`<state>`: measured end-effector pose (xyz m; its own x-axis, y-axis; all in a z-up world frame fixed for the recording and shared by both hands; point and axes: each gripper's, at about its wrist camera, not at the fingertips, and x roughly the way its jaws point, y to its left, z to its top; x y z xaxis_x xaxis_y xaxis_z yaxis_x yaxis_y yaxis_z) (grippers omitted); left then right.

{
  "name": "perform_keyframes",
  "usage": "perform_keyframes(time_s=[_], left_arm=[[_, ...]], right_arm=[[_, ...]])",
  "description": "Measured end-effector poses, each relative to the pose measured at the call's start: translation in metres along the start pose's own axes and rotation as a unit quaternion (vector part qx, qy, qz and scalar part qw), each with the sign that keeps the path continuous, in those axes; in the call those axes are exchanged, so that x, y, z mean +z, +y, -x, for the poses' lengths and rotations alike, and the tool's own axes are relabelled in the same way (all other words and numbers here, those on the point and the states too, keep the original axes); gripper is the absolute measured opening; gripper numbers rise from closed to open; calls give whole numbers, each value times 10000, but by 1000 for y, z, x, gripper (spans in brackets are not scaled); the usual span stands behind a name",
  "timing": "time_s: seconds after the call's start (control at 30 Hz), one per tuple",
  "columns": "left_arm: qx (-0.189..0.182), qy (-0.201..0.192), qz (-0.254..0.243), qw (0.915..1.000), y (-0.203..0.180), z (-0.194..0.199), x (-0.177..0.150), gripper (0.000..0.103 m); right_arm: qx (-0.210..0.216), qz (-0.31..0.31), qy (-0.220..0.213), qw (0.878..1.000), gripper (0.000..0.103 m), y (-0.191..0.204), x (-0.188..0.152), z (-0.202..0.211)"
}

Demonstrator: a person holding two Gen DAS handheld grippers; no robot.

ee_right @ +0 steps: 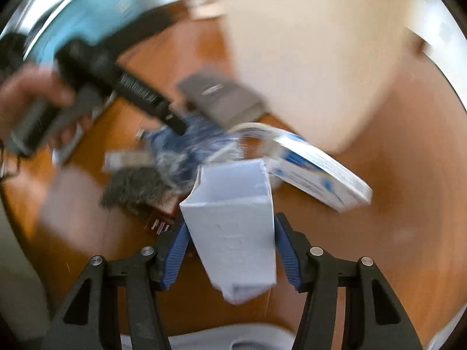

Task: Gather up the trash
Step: 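Lower the right tool onto the white paper box and grasp it, then drop the white box into the wastebasket while left tool releases a blue bag there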

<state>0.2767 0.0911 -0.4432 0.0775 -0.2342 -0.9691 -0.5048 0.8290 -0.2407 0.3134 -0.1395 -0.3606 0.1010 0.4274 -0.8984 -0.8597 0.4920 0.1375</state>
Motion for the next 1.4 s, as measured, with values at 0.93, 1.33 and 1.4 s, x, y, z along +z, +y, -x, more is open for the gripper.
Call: perform_keyframes(time_s=[0.93, 1.33, 1.4], left_arm=[[1832, -765, -1680, 9656, -119, -41, -60, 34], [-194, -1336, -378, 9901, -118, 120, -83, 20], [-860, -1501, -516, 9836, -146, 155, -79, 20]], right_arm=[[-355, -1236, -39, 9917, 59, -39, -42, -3], [-442, -1358, -227, 9895, 59, -42, -32, 5], [-469, -1409, -298, 9885, 59, -43, -30, 8]])
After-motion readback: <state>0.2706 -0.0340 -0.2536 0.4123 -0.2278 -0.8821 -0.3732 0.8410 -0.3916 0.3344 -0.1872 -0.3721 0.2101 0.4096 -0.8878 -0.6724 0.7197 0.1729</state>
